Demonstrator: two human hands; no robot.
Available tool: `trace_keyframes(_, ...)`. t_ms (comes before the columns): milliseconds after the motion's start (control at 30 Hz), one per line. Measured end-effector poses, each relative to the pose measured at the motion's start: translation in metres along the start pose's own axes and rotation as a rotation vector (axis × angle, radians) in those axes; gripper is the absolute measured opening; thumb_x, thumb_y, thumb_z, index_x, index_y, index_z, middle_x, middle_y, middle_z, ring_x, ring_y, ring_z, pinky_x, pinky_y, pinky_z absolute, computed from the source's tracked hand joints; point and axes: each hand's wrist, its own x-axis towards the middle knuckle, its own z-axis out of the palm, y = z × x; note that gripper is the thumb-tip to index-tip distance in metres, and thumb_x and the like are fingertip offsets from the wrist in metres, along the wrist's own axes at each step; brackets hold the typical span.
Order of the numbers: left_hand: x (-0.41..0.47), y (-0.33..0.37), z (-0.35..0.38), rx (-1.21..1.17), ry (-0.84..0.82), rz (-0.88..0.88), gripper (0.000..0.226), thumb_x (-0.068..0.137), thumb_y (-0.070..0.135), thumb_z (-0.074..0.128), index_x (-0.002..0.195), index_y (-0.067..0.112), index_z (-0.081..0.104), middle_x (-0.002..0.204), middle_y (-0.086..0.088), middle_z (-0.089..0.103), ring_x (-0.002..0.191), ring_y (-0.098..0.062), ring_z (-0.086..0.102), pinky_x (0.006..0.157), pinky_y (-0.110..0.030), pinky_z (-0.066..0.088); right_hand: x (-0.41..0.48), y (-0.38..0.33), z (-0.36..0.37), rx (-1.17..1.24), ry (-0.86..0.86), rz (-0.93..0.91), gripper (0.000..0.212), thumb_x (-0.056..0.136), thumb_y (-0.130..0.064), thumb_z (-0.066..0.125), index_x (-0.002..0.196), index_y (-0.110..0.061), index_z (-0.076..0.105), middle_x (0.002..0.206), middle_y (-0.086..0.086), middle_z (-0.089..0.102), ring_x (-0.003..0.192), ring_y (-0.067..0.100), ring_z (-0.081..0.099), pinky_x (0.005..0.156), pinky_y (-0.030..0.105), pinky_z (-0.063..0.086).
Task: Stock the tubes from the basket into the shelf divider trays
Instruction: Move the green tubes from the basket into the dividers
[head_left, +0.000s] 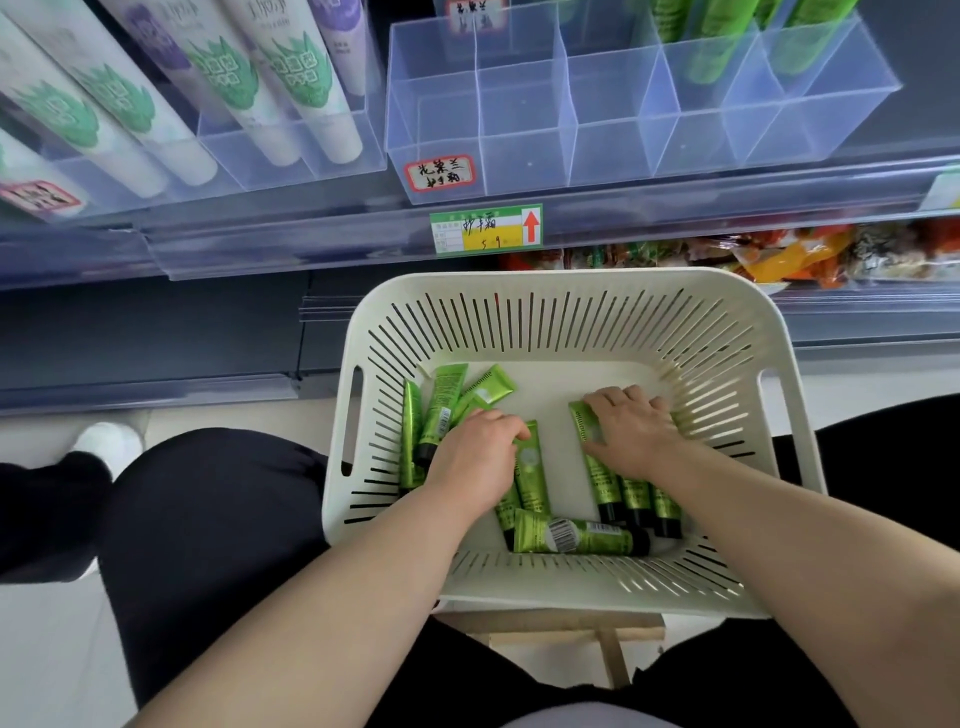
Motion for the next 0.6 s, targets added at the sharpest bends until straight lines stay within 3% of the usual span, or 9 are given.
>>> trace_keyframes(133,-0.001,0.001,0.000,0.003,-0.001,0.007,0.027,0.098,0.012,0.051,0.121,0.019,0.063,0.125,0.003,0.062,0.117,-0.016,0.051,0.100,-0.031,0.044,-0.003,-0.006,-0.001,-0.012,0.116,0.134,0.067,0.086,-0.053,0.055,0.138,-0.016,0.033,0.131,0.009,0.049,0.120,0.028,0.043,0.096,0.043,0.040)
trace_keyframes(267,-0.001,0.000,0.001,0.001,0.006,0.008,0.027,0.098,0.011,0.051,0.121,0.018,0.064,0.124,0.002,0.062,0.117,-0.016,0.051,0.099,-0.031,0.044,-0.007,-0.015,0.006,0.146,0.016,0.133,0.063,0.082,-0.047,0.066,0.127,-0.016,0.036,0.110,0.008,0.056,0.099,0.027,0.057,0.070,0.036,0.048)
trace_keyframes(367,0.000,0.000,0.000,-0.009,0.012,0.001,0.027,0.098,0.011,0.050,0.121,0.018,0.064,0.124,0.002,0.062,0.117,-0.016,0.050,0.098,-0.031,0.044,-0.006,-0.023,0.012,0.229,-0.003,0.046,0.068,0.081,-0.038,0.069,0.133,-0.018,0.031,0.112,0.009,0.055,0.097,0.028,0.059,0.075,0.038,0.052)
trace_keyframes(500,0.001,-0.001,0.000,-0.015,0.010,-0.012,0.027,0.098,0.011,0.051,0.121,0.018,0.064,0.125,0.002,0.062,0.118,-0.016,0.050,0.099,-0.032,0.044,-0.003,-0.029,0.013,0.208,-0.011,0.087,0.079,0.079,-0.032,0.071,0.140,-0.020,0.023,0.114,0.010,0.053,0.098,0.029,0.059,0.075,0.038,0.053)
trace_keyframes(600,0.001,-0.002,0.000,-0.013,0.017,-0.020,0.028,0.098,0.011,0.051,0.121,0.018,0.064,0.126,0.002,0.061,0.120,-0.016,0.049,0.101,-0.030,0.042,0.000,-0.030,0.011,0.237,-0.038,0.122,0.071,0.074,-0.030,0.070,0.134,-0.017,0.035,0.111,0.007,0.053,0.097,0.027,0.058,0.071,0.033,0.051)
